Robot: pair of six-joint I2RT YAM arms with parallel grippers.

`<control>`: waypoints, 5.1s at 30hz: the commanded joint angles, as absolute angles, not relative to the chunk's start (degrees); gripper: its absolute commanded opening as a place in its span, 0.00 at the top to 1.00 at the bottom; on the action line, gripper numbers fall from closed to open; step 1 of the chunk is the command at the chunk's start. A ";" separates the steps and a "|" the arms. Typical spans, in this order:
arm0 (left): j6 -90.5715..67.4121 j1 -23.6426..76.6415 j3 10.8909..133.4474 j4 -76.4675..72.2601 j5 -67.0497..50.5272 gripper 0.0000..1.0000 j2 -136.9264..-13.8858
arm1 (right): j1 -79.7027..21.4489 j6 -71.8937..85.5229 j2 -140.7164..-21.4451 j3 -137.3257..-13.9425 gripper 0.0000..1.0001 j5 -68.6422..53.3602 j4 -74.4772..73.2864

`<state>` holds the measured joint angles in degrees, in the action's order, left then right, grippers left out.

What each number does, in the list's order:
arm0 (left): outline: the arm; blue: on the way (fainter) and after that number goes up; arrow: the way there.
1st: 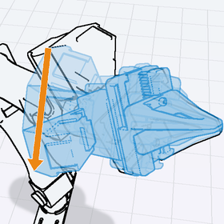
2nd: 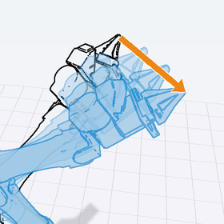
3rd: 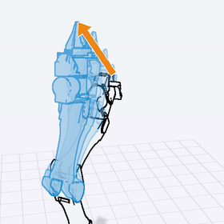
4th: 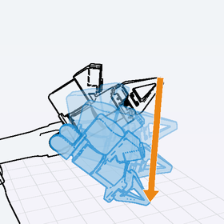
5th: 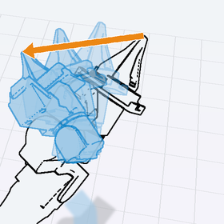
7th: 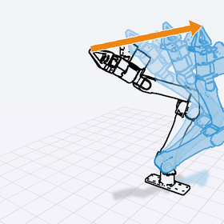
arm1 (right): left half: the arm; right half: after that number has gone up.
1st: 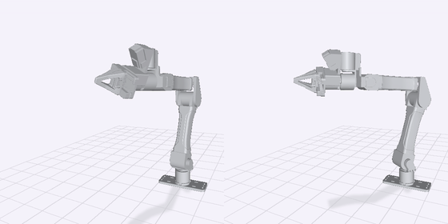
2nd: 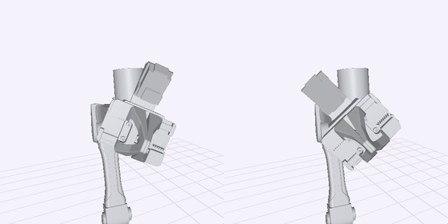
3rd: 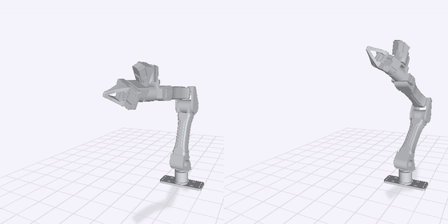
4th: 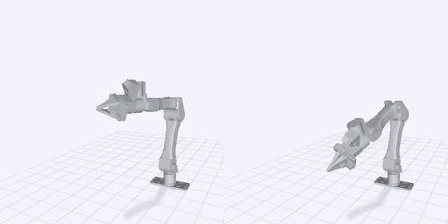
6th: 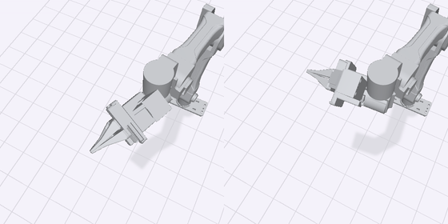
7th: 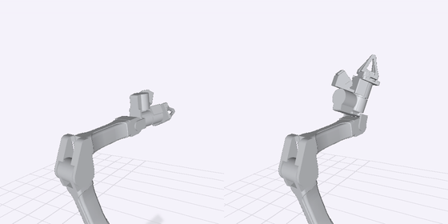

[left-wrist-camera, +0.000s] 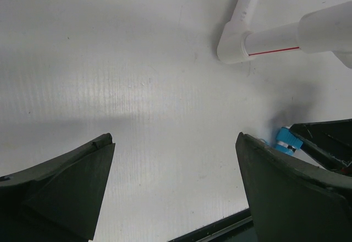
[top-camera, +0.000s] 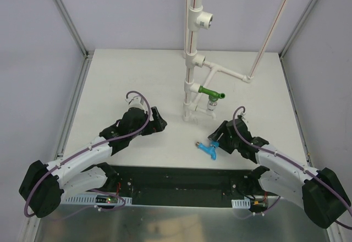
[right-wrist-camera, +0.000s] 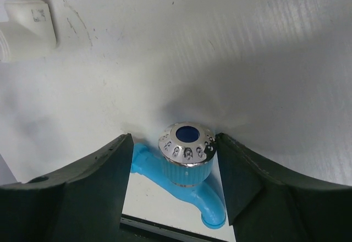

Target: Install the water faucets

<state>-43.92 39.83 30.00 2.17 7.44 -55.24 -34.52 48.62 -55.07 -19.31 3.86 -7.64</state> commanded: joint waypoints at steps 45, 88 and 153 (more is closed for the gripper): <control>-60.12 60.02 32.25 -23.29 2.81 0.21 -66.17 | -39.29 66.62 -33.58 -18.81 1.00 -2.46 -11.25; -60.47 64.86 35.42 -27.42 2.37 0.64 -72.95 | -39.29 71.63 -27.95 -17.58 1.00 -4.04 -10.11; -65.39 64.86 30.06 -53.88 8.09 1.00 -58.45 | -49.22 51.51 -25.22 -23.11 0.58 -3.87 21.53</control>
